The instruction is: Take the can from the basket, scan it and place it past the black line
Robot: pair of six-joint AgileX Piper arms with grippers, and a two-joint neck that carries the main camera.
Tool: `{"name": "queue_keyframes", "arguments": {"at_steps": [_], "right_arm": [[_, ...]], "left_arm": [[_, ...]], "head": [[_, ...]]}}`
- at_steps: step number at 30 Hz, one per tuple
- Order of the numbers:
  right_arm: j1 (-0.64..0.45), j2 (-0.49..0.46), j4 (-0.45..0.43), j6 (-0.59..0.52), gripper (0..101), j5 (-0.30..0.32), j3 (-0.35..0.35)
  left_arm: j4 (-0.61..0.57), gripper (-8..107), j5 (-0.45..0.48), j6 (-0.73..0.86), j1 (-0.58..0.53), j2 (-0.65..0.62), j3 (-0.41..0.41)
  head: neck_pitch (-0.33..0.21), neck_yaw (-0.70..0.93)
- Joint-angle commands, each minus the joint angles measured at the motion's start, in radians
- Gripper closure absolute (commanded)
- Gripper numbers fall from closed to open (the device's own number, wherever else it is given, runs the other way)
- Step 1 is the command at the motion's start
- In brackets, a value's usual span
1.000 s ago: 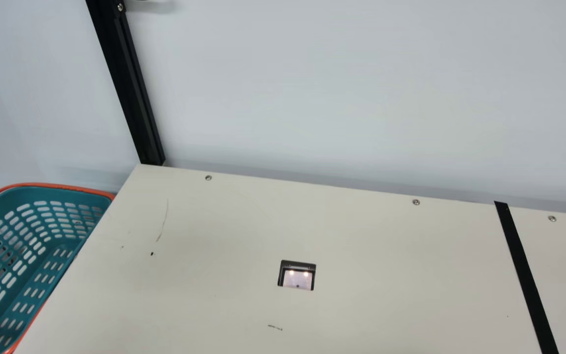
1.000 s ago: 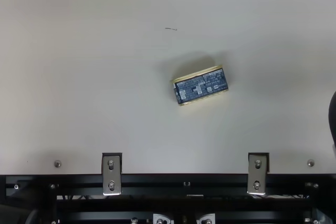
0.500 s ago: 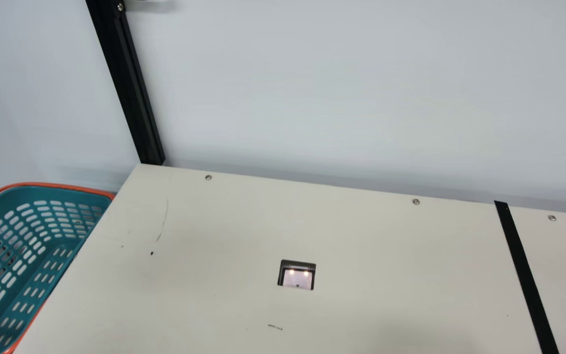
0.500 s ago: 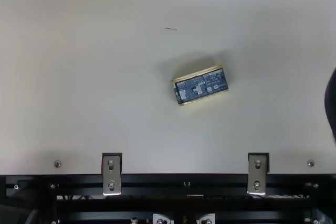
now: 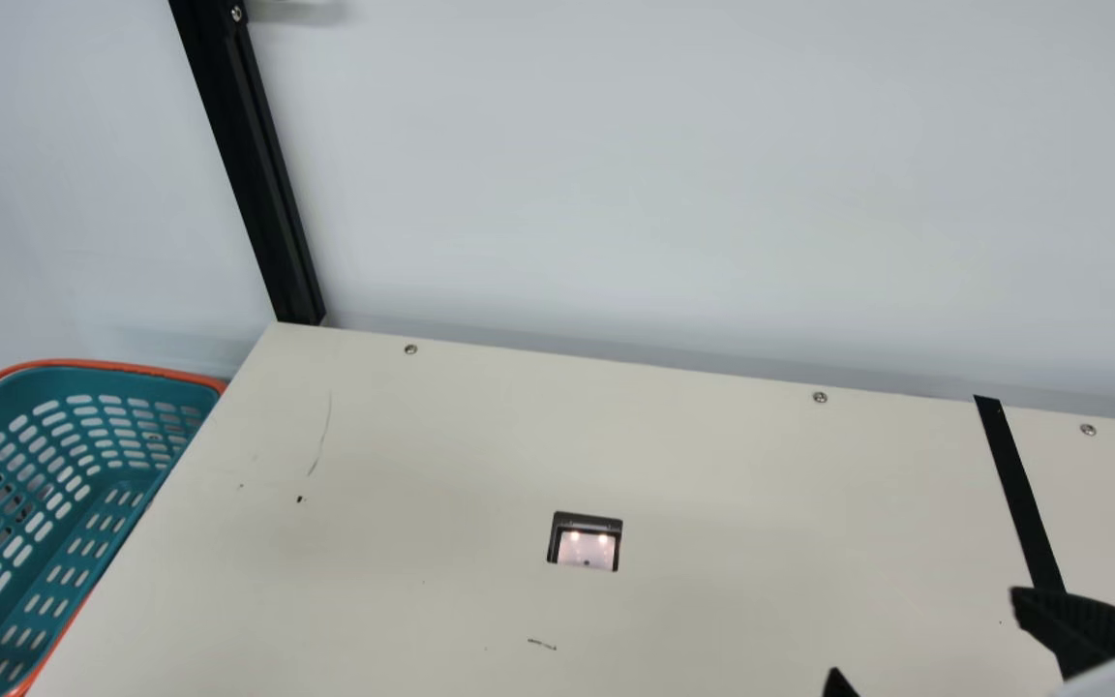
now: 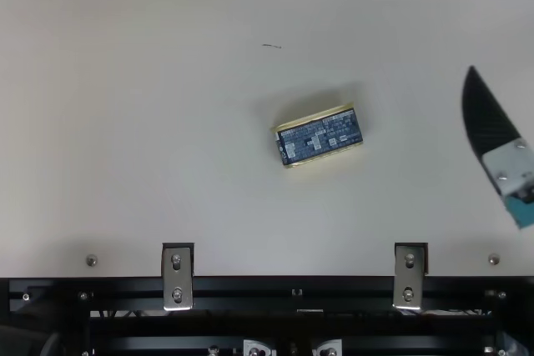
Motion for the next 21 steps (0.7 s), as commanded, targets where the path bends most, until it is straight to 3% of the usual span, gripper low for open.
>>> {"name": "queue_keyframes", "arguments": {"at_steps": [1,8,21], "right_arm": [[0.001,0.033,0.045,-0.062,0,-0.002,-0.008],[0.003,0.049,0.062,-0.085,0,-0.006,-0.012],[0.08,0.117,0.002,-0.124,0,0.035,-0.019]], "left_arm": [[0.0,9,0.0,0.0,0.0,0.0,0.0],[0.0,9,0.0,0.0,0.0,0.0,0.0],[0.0,9,0.0,0.0,0.0,0.0,0.0]], "head": [[-0.032,-0.008],[-0.032,-0.008],[-0.032,-0.008]]}}
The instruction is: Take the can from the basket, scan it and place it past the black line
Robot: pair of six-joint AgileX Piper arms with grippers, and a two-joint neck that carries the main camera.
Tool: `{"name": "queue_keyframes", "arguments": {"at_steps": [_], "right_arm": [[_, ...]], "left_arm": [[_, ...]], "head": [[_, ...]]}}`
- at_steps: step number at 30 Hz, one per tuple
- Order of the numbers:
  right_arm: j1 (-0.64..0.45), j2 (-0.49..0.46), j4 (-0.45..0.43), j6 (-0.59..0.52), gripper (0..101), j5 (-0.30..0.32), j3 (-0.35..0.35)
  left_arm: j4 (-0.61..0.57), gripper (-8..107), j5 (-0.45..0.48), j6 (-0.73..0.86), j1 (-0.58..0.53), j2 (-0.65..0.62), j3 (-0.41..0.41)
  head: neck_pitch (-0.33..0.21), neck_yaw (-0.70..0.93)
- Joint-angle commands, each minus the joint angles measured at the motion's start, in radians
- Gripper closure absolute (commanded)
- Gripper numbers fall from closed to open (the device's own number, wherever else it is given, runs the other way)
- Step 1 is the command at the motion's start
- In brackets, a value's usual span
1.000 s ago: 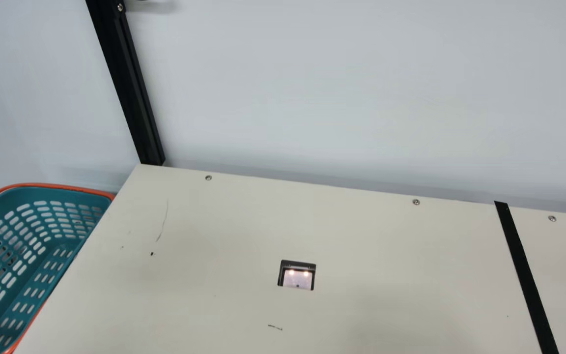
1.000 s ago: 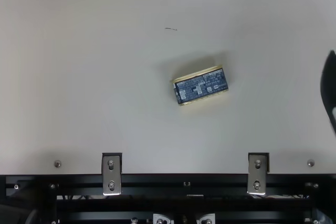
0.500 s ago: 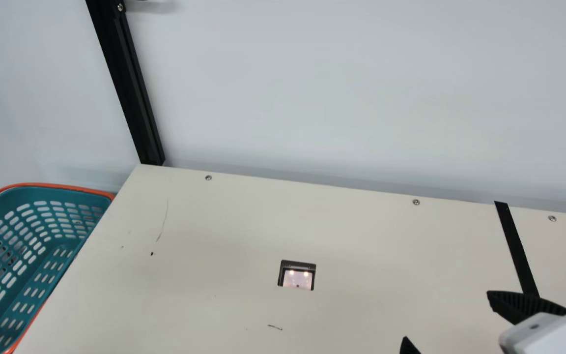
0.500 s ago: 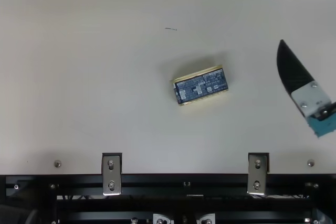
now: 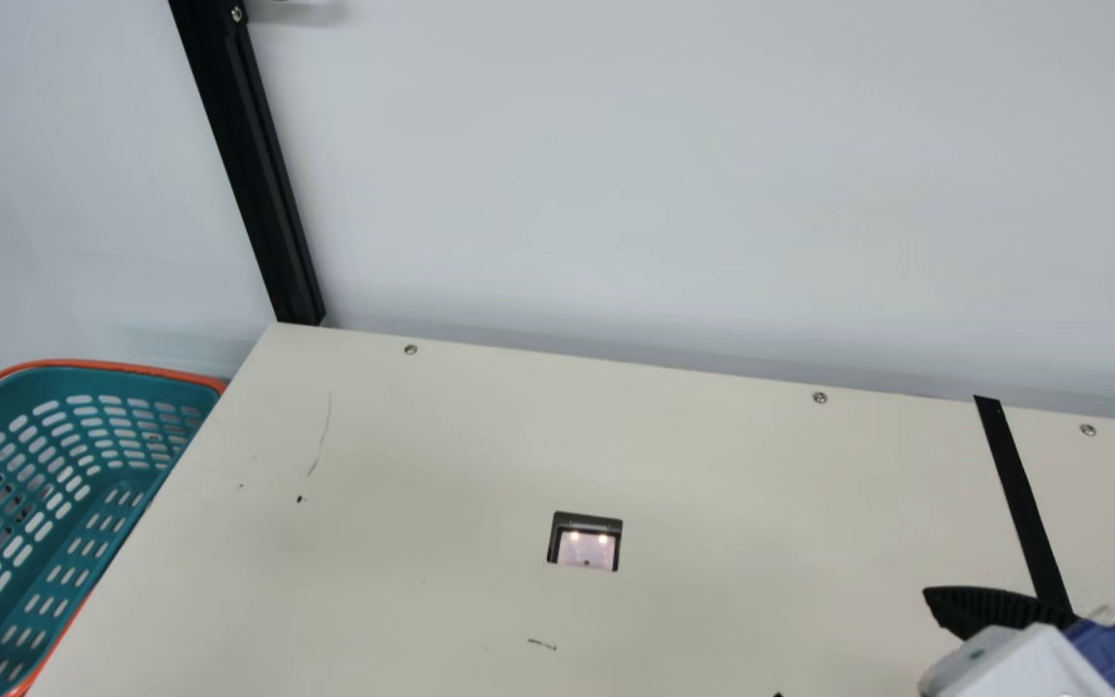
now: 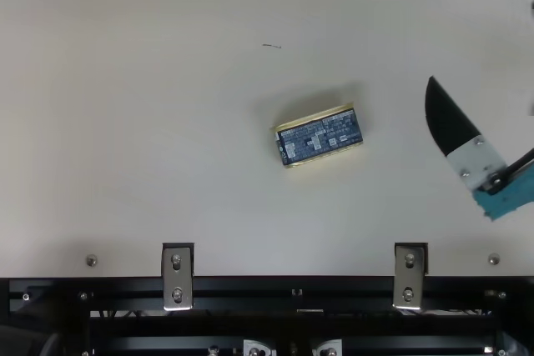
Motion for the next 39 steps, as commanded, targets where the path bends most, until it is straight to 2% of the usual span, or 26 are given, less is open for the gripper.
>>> {"name": "queue_keyframes", "arguments": {"at_steps": [1,10,24,31,39], "right_arm": [[0.012,0.012,0.005,-0.032,0,0.016,-0.009],[0.019,0.066,0.051,-0.196,0,0.118,-0.101],[-0.049,0.149,0.118,-0.475,0,0.303,-0.324],[-0.036,0.178,0.118,-0.522,0,0.358,-0.395],[0.025,0.215,0.061,-0.5,0,0.386,-0.441]], "left_arm": [[0.0,9,0.0,0.0,0.0,0.0,0.0],[0.0,9,0.0,0.0,0.0,0.0,0.0],[0.0,9,0.0,0.0,0.0,0.0,0.0],[0.0,9,0.0,0.0,0.0,0.0,0.0],[0.0,9,0.0,0.0,0.0,0.0,0.0]], "head": [[-0.037,-0.008],[-0.037,-0.008],[-0.037,-0.008],[-0.037,-0.008],[-0.037,-0.008]]}}
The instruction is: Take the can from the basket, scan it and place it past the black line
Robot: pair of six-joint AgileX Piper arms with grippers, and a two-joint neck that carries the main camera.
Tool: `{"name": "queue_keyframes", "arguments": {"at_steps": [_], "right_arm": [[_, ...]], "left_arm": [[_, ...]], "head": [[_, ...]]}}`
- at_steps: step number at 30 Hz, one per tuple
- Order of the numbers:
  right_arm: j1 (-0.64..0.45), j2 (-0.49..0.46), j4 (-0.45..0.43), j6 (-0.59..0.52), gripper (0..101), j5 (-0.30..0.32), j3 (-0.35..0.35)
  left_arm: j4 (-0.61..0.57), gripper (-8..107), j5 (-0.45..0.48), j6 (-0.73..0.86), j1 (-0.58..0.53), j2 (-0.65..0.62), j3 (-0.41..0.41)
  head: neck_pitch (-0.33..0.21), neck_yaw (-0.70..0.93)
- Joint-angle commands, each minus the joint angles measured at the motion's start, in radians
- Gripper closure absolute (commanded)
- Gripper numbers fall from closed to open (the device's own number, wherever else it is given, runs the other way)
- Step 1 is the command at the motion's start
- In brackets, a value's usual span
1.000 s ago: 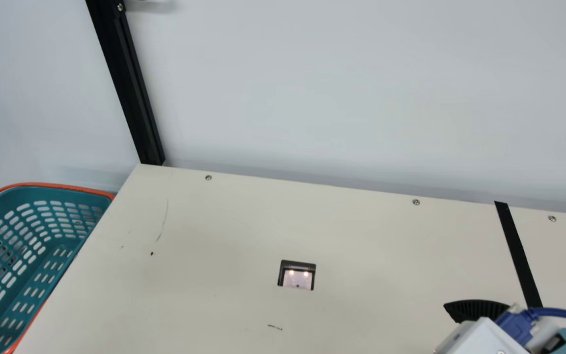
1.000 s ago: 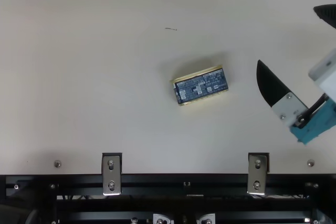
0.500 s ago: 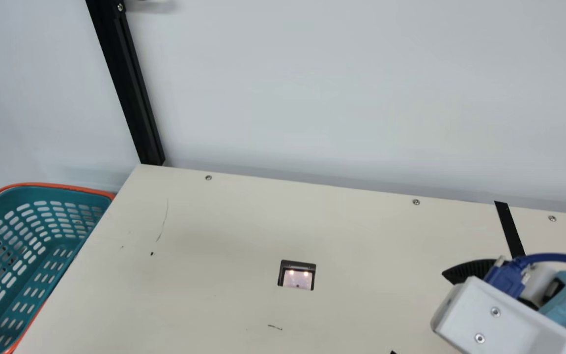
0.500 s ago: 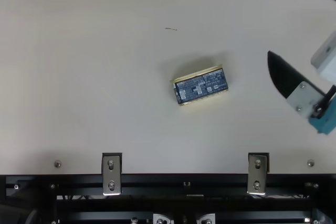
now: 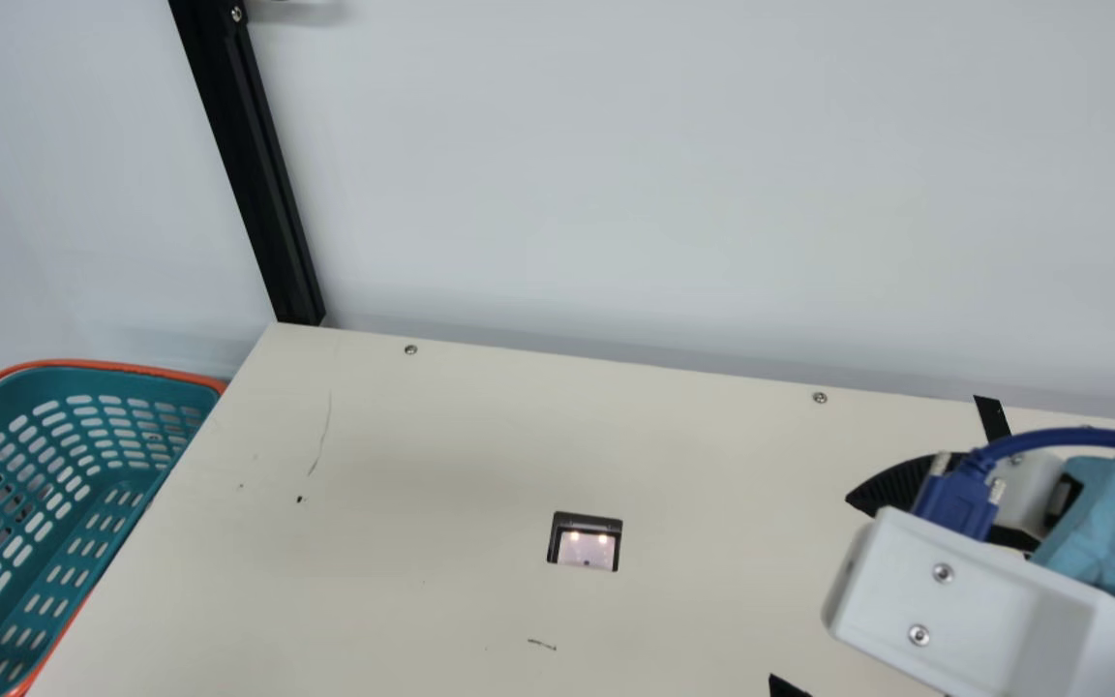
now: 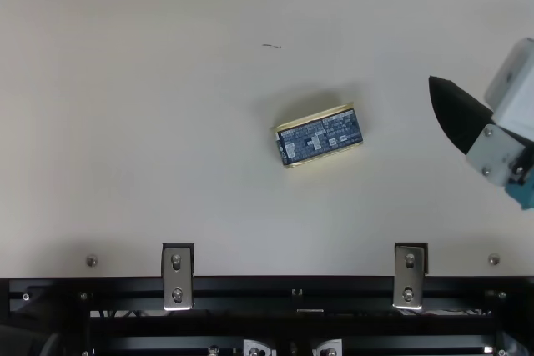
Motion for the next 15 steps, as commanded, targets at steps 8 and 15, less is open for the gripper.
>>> {"name": "queue_keyframes", "arguments": {"at_steps": [8,15], "right_arm": [[0.109,0.039,-0.073,0.068,0,0.007,-0.006],[0.198,0.068,-0.115,0.123,0,0.002,0.013]], "left_arm": [[0.0,9,0.0,0.0,0.0,0.0,0.0],[0.0,9,0.0,0.0,0.0,0.0,0.0]], "head": [[-0.032,-0.008],[-0.032,-0.008]]}}
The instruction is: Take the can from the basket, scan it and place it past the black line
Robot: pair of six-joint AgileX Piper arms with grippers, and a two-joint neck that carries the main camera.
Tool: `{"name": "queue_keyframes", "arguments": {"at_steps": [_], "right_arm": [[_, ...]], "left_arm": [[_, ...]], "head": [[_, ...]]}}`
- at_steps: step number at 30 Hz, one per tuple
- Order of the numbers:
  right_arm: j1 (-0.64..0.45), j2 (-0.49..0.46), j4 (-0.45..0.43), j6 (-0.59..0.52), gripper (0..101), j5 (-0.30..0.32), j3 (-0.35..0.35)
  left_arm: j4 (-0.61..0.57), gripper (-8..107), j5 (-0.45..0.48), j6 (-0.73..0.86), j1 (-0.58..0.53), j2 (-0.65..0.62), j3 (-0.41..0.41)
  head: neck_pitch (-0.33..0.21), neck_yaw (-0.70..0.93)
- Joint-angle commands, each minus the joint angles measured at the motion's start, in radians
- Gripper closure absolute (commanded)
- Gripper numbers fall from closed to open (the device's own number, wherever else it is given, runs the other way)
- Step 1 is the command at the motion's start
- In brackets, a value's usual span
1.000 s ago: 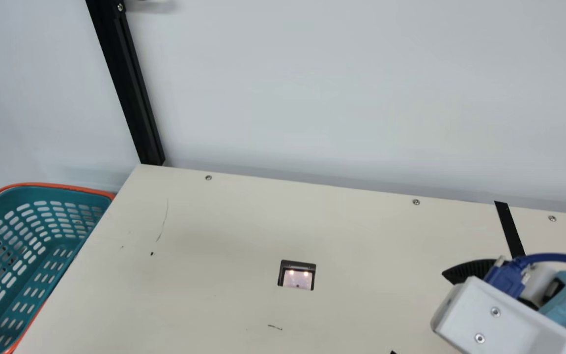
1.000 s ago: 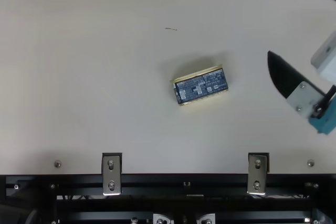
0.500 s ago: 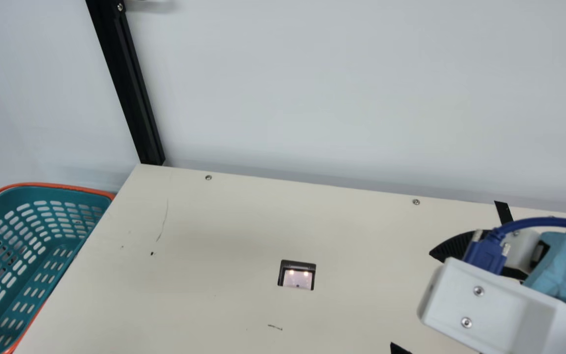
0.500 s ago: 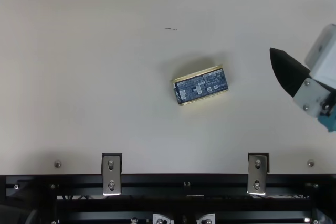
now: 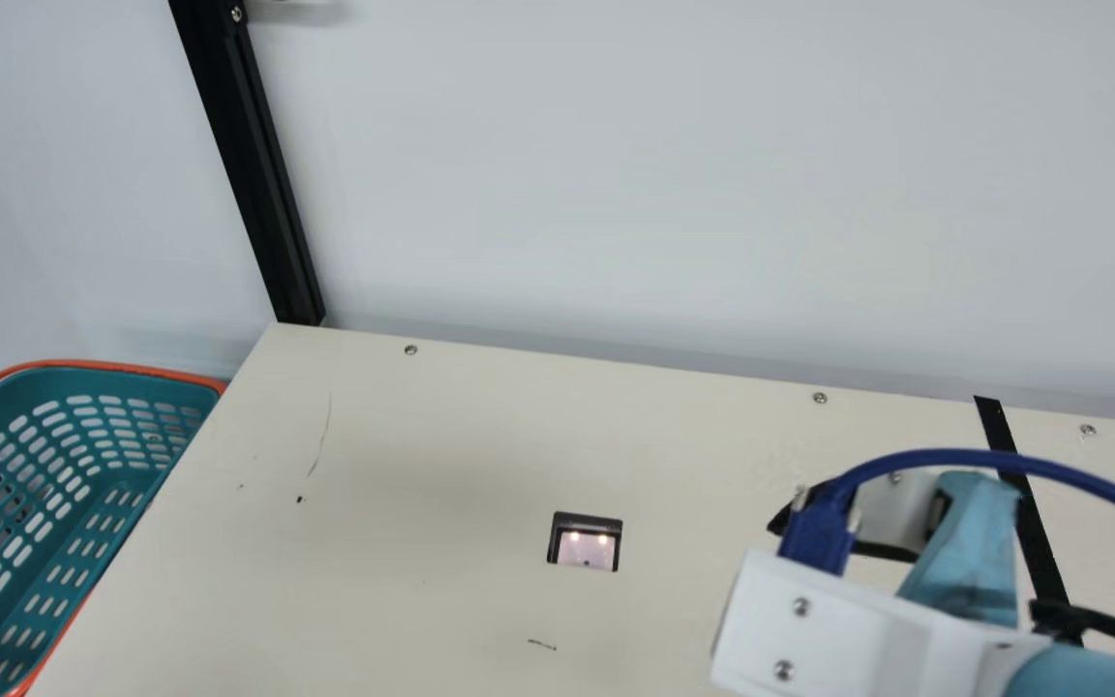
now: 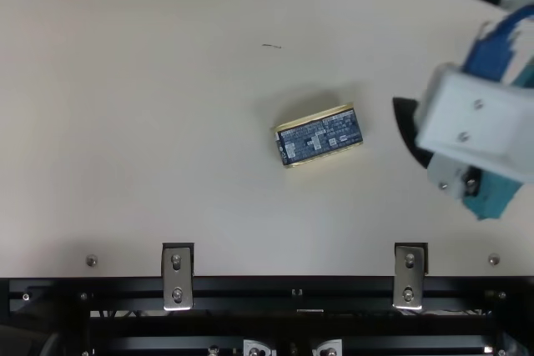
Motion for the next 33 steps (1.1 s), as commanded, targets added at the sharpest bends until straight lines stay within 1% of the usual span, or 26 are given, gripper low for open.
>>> {"name": "queue_keyframes", "arguments": {"at_steps": [1,6,16,24,33], "right_arm": [[0.028,0.008,-0.01,0.016,0,-0.005,0.007],[0.087,0.032,-0.025,0.05,0,-0.017,0.027],[0.189,0.087,-0.019,0.086,0,-0.063,0.079],[0.246,0.13,-0.002,0.078,0,-0.076,0.104],[0.267,0.169,0.002,0.035,0,-0.073,0.127]], "left_arm": [[0.0,9,0.0,0.0,0.0,0.0,0.0],[0.0,9,0.0,0.0,0.0,0.0,0.0],[0.0,9,0.0,0.0,0.0,0.0,0.0],[0.0,9,0.0,0.0,0.0,0.0,0.0],[0.0,9,0.0,0.0,0.0,0.0,0.0]], "head": [[-0.037,-0.008],[-0.037,-0.008],[-0.037,-0.008],[-0.037,-0.008],[-0.037,-0.008]]}}
